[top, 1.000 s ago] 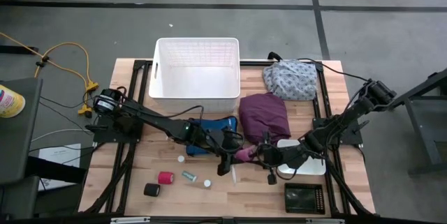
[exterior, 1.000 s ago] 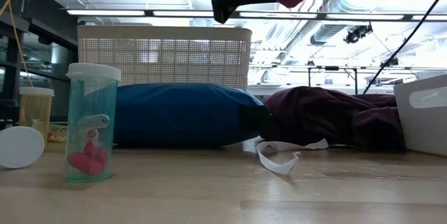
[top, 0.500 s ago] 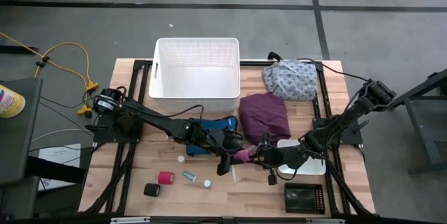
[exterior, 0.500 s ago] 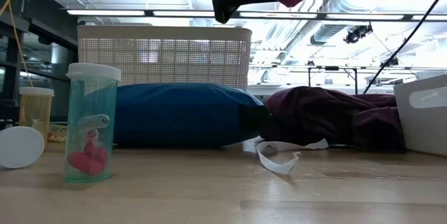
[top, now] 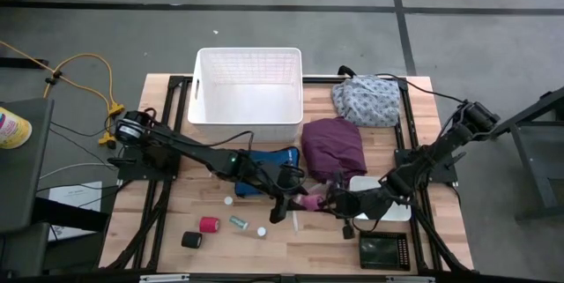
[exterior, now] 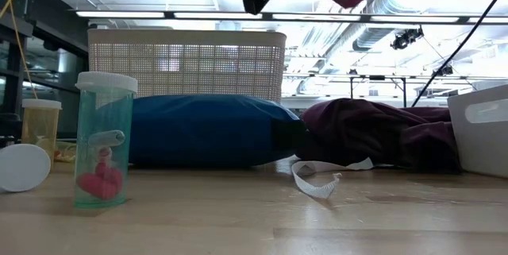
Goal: Pick & Place Medicine items
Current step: Put the pink bandage into the white bin
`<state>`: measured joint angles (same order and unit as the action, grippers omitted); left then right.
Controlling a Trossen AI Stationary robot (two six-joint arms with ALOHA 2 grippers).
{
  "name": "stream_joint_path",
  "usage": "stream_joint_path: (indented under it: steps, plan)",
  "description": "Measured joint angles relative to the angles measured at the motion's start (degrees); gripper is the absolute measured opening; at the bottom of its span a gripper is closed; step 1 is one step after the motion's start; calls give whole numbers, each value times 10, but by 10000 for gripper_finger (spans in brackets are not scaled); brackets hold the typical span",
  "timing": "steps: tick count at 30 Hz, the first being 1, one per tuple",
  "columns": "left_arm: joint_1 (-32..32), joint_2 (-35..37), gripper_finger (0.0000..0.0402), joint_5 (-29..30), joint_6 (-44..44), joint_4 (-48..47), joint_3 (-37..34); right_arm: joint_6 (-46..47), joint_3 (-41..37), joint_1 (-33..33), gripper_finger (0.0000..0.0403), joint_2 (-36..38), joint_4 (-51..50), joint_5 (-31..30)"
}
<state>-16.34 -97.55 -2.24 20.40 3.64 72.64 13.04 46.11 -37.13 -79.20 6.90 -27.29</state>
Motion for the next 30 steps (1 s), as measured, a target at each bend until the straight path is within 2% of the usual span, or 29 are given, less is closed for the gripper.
stream_joint_path:
  steps: [11,16,25,30]
  plan:
    - [-1,1,221,-7,0,3,0,40,0,-56,11,11,-36,-13]
    - [-2,1,221,-7,-1,3,0,87,0,-91,11,28,-71,-23]
    - [-2,1,221,-6,-21,3,0,264,0,-149,11,72,-276,-87]
    - [-2,1,221,-6,-26,3,-1,330,0,-168,11,102,-346,-92]
